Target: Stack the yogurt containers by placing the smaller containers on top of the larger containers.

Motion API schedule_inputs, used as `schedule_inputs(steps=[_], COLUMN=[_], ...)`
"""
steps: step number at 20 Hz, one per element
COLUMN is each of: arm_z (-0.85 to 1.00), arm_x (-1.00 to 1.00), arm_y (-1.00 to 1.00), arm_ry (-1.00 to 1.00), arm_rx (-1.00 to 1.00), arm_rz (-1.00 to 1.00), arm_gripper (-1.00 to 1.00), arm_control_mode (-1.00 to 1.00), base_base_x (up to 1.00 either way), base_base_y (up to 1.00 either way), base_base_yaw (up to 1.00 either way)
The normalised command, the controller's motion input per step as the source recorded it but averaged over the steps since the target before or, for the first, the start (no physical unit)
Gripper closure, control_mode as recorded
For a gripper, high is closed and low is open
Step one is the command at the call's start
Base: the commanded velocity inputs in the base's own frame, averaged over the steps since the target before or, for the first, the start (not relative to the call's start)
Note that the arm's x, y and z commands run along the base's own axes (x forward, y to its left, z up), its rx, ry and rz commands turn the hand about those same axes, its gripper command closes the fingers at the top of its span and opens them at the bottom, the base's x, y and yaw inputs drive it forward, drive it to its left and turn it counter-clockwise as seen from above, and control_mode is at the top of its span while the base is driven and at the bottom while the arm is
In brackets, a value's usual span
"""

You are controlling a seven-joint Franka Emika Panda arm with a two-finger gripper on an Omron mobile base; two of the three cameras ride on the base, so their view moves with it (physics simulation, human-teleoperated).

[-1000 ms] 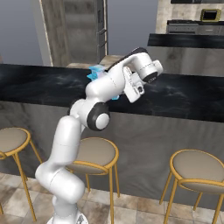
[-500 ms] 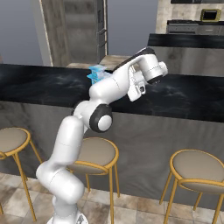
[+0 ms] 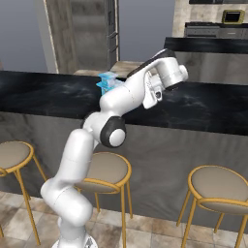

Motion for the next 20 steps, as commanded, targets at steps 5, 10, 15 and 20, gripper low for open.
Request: schedule_inputs(steps=[5,10,15,20], arm_z=[0.11,0.15,0.22,0.14], arm_x=[-0.19,-0.09,-0.11,-0.05], arm_y=[0.0,0.04,0.11,0.11], arm_ry=[0.02,0.0,0.0,0.0], arm_rx=[0.0,0.0,0.0,0.0], arm_rz=[-0.05,-0.07,-0.08,-0.07], arm_gripper=[1.0,1.0,1.0,1.0], arm_control_mode=[-1.0,-1.0,-1.0,-1.0], base_base_x=[0.0,0.0,0.0,0.0], base_base_y=[0.0,0.0,0.0,0.0], base_base_yaw=[0.0,0.0,0.0,0.0])
